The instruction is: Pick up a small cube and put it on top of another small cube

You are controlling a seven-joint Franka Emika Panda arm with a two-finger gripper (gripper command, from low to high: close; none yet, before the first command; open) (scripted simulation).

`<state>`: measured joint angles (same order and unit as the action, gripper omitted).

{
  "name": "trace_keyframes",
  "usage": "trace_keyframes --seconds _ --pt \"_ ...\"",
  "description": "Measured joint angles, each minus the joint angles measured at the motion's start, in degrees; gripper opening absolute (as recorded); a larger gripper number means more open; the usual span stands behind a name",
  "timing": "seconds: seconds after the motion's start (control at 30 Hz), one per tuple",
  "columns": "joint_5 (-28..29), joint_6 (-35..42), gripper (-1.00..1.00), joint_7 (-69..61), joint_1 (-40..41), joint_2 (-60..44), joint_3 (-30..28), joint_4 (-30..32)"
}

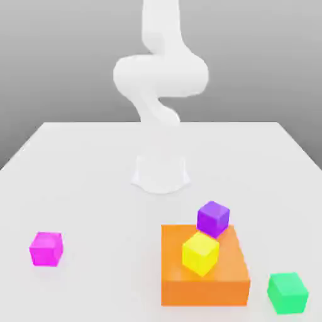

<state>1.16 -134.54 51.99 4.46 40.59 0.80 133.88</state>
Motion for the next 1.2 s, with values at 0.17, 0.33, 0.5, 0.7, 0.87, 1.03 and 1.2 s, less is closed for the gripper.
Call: trace_keyframes --seconds 0.17,0.33,0.5,0.7,0.87,1.03,1.2 --pt "2.3 -5.6 0.00 12.5 8.8 -10.8 1.0 4.3" --pt "4.3 -11.1 0.00 24.6 16.5 -21.3 0.8 8.5" --pt "5.3 -16.6 0.00 35.8 22.0 -31.6 -1.6 12.6" --pt "0.5 -23.3 0.00 45.1 28.5 -43.9 -4.5 17.7" --pt "-4.0 -30.8 0.00 45.4 30.2 -54.1 -3.3 17.9" --pt "-4.4 -35.3 -1.00 45.2 30.9 -59.6 -2.6 17.0" --pt "-4.4 -35.3 -1.00 45.2 31.0 -59.5 -2.5 17.0"
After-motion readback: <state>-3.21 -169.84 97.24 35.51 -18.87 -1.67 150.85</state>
